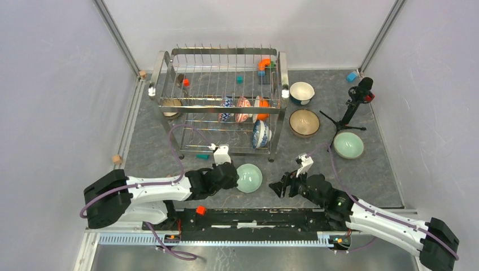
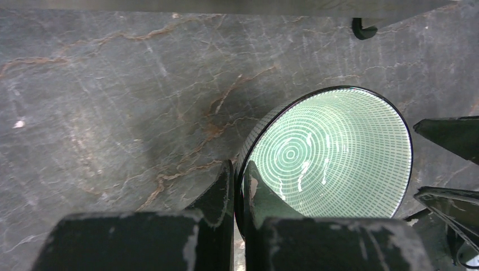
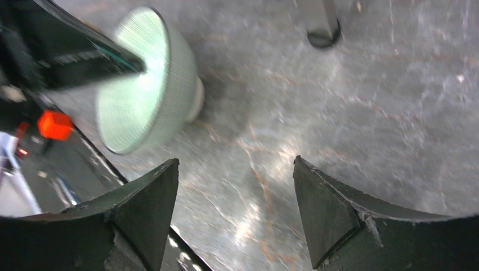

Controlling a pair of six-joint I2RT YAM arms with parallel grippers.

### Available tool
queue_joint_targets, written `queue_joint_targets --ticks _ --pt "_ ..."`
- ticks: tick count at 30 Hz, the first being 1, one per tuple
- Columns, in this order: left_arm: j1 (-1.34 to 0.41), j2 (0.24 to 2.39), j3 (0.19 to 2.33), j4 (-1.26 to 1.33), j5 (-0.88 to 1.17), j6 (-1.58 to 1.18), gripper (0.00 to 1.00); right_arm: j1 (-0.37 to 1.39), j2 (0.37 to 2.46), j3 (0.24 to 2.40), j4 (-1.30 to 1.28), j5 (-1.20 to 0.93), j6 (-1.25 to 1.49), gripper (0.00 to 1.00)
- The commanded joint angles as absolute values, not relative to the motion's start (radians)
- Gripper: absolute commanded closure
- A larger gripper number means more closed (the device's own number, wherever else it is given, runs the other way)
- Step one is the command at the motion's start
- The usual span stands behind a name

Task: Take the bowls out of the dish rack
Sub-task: Place the bowl with the bowl.

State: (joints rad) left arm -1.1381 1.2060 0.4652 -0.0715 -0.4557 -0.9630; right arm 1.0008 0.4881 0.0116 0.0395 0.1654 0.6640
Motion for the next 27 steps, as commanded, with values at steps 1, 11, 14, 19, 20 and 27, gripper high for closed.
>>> queue_joint_targets --ticks 1,11,14,19,20,27 --pt "-1.135 1.236 0.463 0.027 -0.402 -0.980 0.98 1.019 0.506 -0.023 0.271 0.220 0.729 0.21" --pt "-1.150 1.227 0.499 0.005 -0.369 -0.999 0.98 1.159 0.726 0.149 0.211 0.375 0.722 0.25" --pt "-1.162 1.227 0.511 -0.042 -0.362 -1.054 0.98 1.162 0.732 0.140 0.214 0.368 0.763 0.25" --pt "-1.182 1.229 0.511 -0.071 -0.340 -1.148 0.98 1.165 0.699 0.203 0.101 0.364 0.777 0.23" --pt "-1.183 1.227 0.515 -0.071 -0.338 -1.142 0.98 1.166 0.694 0.222 0.079 0.364 0.772 0.23" --pt "-1.190 1.235 0.552 -0.094 -0.370 -1.109 0.98 1.177 0.797 0.326 0.011 0.343 0.713 0.26"
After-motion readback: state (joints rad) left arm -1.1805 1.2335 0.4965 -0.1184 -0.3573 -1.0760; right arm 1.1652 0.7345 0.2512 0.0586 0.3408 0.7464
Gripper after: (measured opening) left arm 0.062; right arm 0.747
